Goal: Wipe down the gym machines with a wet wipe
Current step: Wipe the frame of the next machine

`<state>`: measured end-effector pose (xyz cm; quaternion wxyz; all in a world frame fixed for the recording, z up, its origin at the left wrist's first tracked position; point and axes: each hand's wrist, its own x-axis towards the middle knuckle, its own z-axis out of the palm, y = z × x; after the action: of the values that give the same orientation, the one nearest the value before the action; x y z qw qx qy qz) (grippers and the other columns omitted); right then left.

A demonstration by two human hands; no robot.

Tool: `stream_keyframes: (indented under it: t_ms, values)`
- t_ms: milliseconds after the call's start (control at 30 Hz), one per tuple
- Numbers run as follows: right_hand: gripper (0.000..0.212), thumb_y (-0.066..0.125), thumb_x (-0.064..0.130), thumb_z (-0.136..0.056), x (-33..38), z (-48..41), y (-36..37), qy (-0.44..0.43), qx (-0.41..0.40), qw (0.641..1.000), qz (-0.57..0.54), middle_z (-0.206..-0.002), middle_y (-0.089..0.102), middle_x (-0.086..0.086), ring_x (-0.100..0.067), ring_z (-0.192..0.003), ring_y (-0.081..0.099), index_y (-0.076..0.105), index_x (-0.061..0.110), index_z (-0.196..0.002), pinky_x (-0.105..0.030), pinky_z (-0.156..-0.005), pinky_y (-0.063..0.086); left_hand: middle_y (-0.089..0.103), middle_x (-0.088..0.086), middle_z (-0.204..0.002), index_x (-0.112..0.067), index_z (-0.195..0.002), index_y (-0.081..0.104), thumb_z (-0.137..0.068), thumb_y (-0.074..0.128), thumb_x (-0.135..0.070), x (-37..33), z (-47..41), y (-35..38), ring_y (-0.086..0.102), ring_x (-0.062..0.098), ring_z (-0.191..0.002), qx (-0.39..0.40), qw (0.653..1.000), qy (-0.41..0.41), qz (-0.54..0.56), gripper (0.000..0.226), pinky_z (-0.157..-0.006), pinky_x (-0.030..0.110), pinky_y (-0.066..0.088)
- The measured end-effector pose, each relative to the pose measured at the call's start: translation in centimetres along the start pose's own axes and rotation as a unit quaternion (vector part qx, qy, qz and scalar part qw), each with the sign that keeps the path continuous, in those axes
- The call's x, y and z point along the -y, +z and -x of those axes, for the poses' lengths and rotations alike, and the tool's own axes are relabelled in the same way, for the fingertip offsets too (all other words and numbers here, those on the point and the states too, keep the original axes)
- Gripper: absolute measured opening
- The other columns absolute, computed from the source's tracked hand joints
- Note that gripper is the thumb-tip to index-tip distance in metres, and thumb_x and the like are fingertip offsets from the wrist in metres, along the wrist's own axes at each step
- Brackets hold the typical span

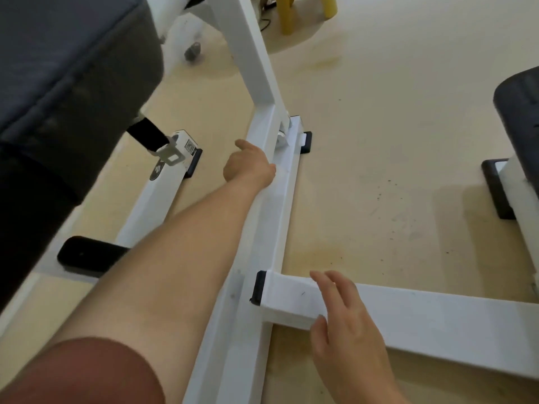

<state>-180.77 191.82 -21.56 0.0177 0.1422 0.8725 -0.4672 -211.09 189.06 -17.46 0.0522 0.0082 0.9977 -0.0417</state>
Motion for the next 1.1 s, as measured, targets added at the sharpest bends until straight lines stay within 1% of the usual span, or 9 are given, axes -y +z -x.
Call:
stream_keyframes:
  t_ms: [100,167,267,433,600,767,833,933,1100]
  values:
    - [0.065,0.038,0.019,-0.098,-1.1,-1.5,-0.5,0.022,0.034,0.999,0.003,-0.158,0.001,0.015,-0.005,-0.140,0.022,0.004,0.041,-0.149,-0.019,-0.105,0.034,0.046,0.019,-0.140,0.004,-0.149,0.007,-0.093,0.051,-0.047,-1.9,-2.8,-0.3,0.048,0.035,-0.125,-0.019,1.000,0.003,0.014,0.087,-0.088,0.039,0.043]
    - [0.064,0.036,0.022,-0.099,-1.7,-2.1,-0.2,0.025,0.072,0.997,0.016,-0.159,0.000,0.014,-0.006,-0.144,0.014,0.001,0.040,-0.150,-0.022,-0.112,0.027,0.042,0.019,-0.142,0.003,-0.149,0.007,-0.096,0.046,-0.047,-2.8,-4.0,-0.3,0.046,0.035,-0.127,-0.029,0.999,0.002,0.024,0.083,-0.093,0.040,0.041]
    - [0.061,0.034,0.020,-0.099,-2.1,-2.0,0.4,0.013,0.107,0.993,0.049,-0.159,0.003,0.014,-0.007,-0.148,0.002,0.007,0.035,-0.152,-0.024,-0.117,0.021,0.034,0.020,-0.146,0.000,-0.150,0.005,-0.099,0.040,-0.044,-3.5,-4.6,-0.3,0.044,0.035,-0.128,-0.041,0.999,0.010,0.029,0.077,-0.096,0.042,0.040]
    - [0.072,0.034,0.008,-0.095,-2.5,-1.6,0.4,0.000,0.134,0.989,0.059,-0.161,-0.003,0.016,-0.005,-0.147,-0.011,-0.001,0.031,-0.154,-0.021,-0.117,0.011,0.029,0.022,-0.145,-0.006,-0.152,-0.002,-0.097,0.049,-0.034,-2.0,-1.9,0.3,0.044,0.036,-0.125,-0.033,0.998,0.043,-0.033,0.079,-0.092,0.043,0.042]
    - [0.072,0.038,0.007,-0.093,-2.4,-1.1,0.3,0.009,0.131,0.991,0.035,-0.162,0.003,0.010,-0.008,-0.149,-0.003,0.005,0.025,-0.155,-0.024,-0.118,0.009,0.031,0.020,-0.146,-0.006,-0.152,-0.003,-0.098,0.041,-0.048,1.2,4.2,0.5,0.043,0.034,-0.128,-0.006,1.000,-0.011,-0.015,0.082,-0.095,0.043,0.041]
    - [0.056,0.044,0.007,-0.090,-2.8,1.2,0.2,0.028,0.109,0.994,-0.001,-0.152,0.035,0.004,-0.013,-0.147,0.018,0.036,0.018,-0.144,-0.026,-0.112,0.024,0.035,0.020,-0.145,-0.008,-0.152,-0.010,-0.099,0.034,-0.053,5.6,11.3,1.2,0.048,0.035,-0.123,0.005,1.000,-0.027,-0.014,0.083,-0.086,0.040,0.042]
    - [0.057,0.043,0.007,-0.090,-2.9,2.4,0.2,0.040,0.101,0.994,0.003,-0.152,0.035,0.002,-0.012,-0.146,0.018,0.036,0.019,-0.145,-0.026,-0.111,0.026,0.037,0.020,-0.143,-0.010,-0.152,-0.012,-0.099,0.029,-0.053,7.3,14.0,1.5,0.051,0.035,-0.118,0.005,1.000,-0.018,-0.009,0.080,-0.076,0.038,0.038]
    - [0.062,0.046,0.004,-0.087,-2.0,4.1,0.6,0.044,0.047,0.997,-0.032,-0.149,0.037,0.001,-0.015,-0.139,0.032,0.034,0.019,-0.146,-0.025,-0.106,0.029,0.038,0.019,-0.140,-0.012,-0.152,-0.013,-0.099,0.029,-0.053,9.7,18.3,1.9,0.054,0.035,-0.112,0.011,1.000,-0.016,0.007,0.079,-0.070,0.037,0.037]
    - [0.065,0.047,-0.001,-0.082,1.7,5.6,1.5,-0.010,0.013,0.996,-0.093,-0.138,0.043,0.000,-0.016,-0.120,0.048,0.038,0.021,-0.142,-0.026,-0.093,0.040,0.040,0.017,-0.135,-0.014,-0.151,-0.016,-0.095,0.045,-0.049,13.4,24.9,2.6,0.056,0.031,-0.105,0.032,0.999,-0.028,-0.003,0.090,-0.067,0.035,0.039]
